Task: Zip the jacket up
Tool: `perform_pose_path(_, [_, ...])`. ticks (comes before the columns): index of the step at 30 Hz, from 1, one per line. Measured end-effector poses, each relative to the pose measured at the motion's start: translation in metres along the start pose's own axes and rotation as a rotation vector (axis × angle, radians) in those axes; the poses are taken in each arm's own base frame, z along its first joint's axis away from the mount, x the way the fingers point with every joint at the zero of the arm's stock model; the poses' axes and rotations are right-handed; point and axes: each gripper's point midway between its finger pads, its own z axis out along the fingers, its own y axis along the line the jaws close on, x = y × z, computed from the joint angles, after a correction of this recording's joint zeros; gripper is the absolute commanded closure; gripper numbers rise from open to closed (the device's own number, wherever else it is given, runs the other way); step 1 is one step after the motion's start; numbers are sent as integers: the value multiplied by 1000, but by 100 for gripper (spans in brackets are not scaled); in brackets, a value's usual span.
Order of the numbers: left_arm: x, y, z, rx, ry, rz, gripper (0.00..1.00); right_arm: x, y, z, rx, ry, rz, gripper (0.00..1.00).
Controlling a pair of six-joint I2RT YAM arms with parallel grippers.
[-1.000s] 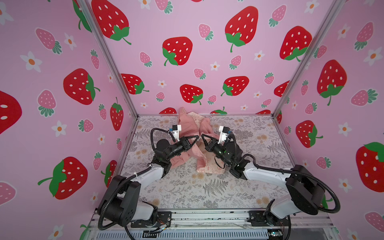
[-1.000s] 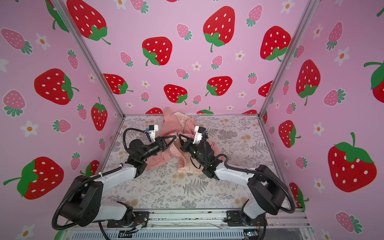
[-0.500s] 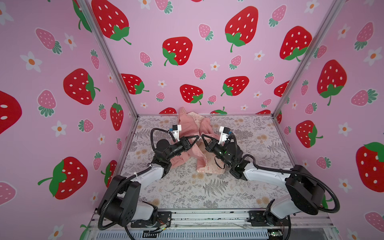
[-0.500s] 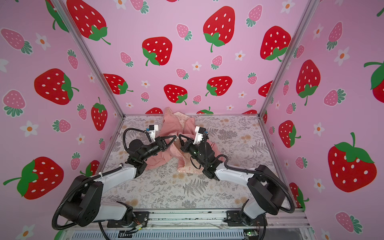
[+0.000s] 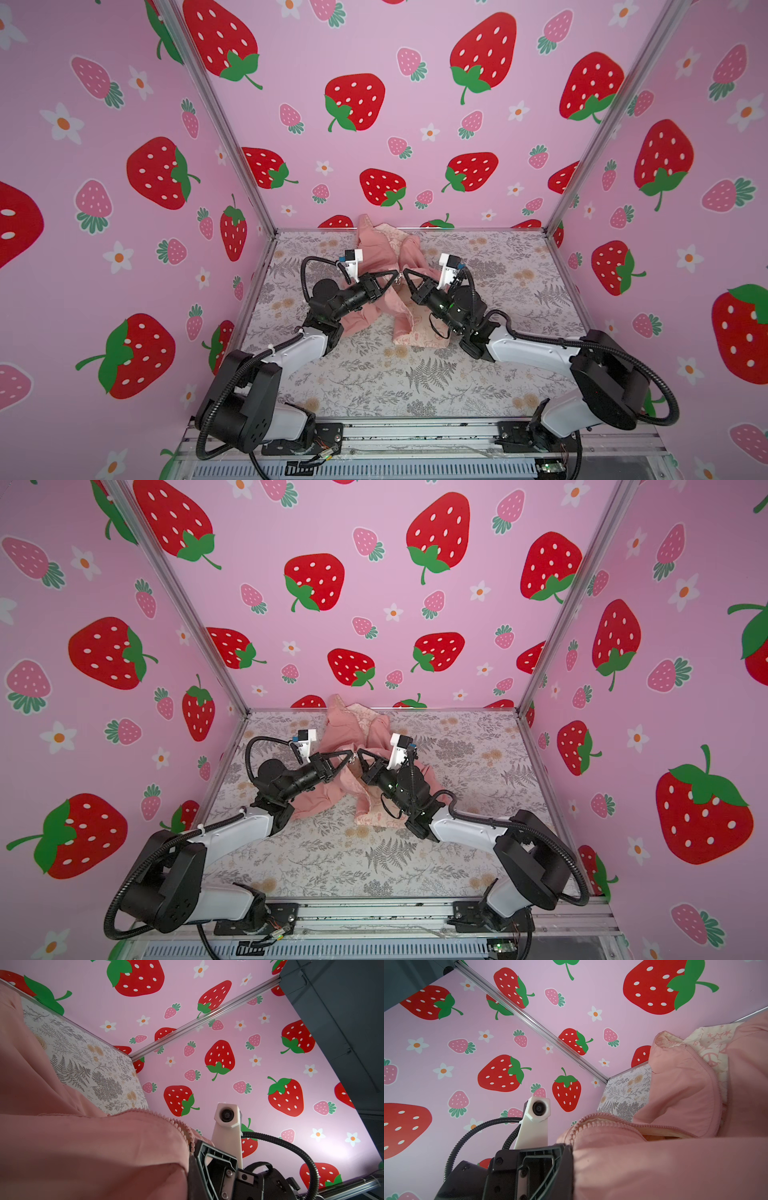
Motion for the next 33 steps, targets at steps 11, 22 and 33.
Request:
perform_pose_path(11, [0,4,1,-4,-1,-26,100,5,-3,-1,-6,-3,10,100])
perform_pose_path(22, [-1,6,4,24,-2,-60,100,6,-4,-2,-8,-22,30,100])
perform_pose_path(33, [3,7,4,38,30,-112,100,10,-7,-8,-14,-40,44,100])
